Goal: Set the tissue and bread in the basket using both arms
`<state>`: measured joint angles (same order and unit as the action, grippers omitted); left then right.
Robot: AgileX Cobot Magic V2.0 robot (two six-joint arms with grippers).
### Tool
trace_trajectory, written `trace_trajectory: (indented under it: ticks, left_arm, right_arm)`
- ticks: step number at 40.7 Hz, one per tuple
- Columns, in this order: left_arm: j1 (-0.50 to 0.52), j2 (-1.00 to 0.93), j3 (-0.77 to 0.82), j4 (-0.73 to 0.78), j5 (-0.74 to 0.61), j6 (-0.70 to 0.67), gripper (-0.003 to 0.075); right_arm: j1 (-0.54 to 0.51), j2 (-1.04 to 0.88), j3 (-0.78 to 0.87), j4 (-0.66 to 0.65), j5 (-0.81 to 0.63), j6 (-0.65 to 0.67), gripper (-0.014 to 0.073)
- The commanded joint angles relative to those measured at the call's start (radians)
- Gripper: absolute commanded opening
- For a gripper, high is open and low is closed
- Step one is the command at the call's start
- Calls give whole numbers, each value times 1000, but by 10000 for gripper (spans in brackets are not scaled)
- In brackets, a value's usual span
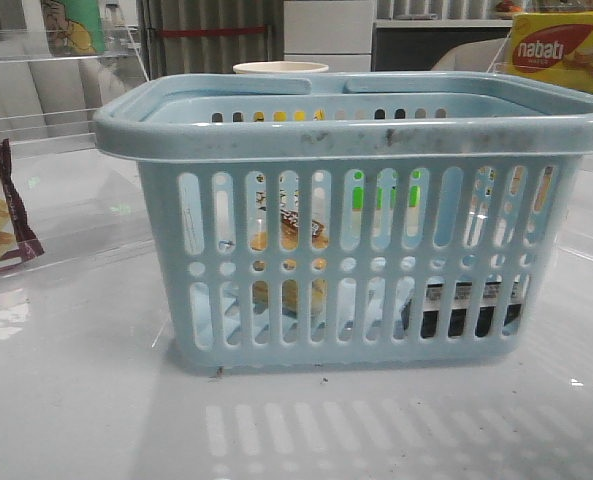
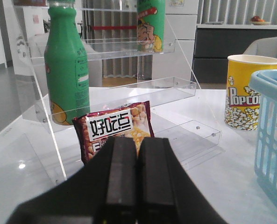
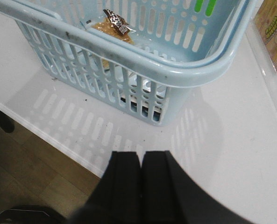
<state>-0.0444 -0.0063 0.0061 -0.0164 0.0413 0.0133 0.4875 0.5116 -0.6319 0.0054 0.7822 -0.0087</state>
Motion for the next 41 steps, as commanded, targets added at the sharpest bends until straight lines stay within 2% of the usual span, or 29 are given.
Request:
trace_trajectory:
  ticks: [1,10,17,35,41]
  left_arm:
    - [-2,-18,1,-13,-114,10,91]
    - [-2,-18,1,-13,-142,20,91]
    - [-2,-18,1,-57,-142,88,91]
    - [-2,-18,1,-47,-142,84,91]
    - [-2,-18,1,-3,-142,15,91]
  right_arm:
    - [1,3,-27,-5,-68,-1,56]
    - [1,3,-27,-5,-68,-1,56]
    - [1,3,-27,-5,-68,-1,56]
    - [1,3,-27,-5,-68,-1,56]
    - [1,3,-27,-5,-68,-1,56]
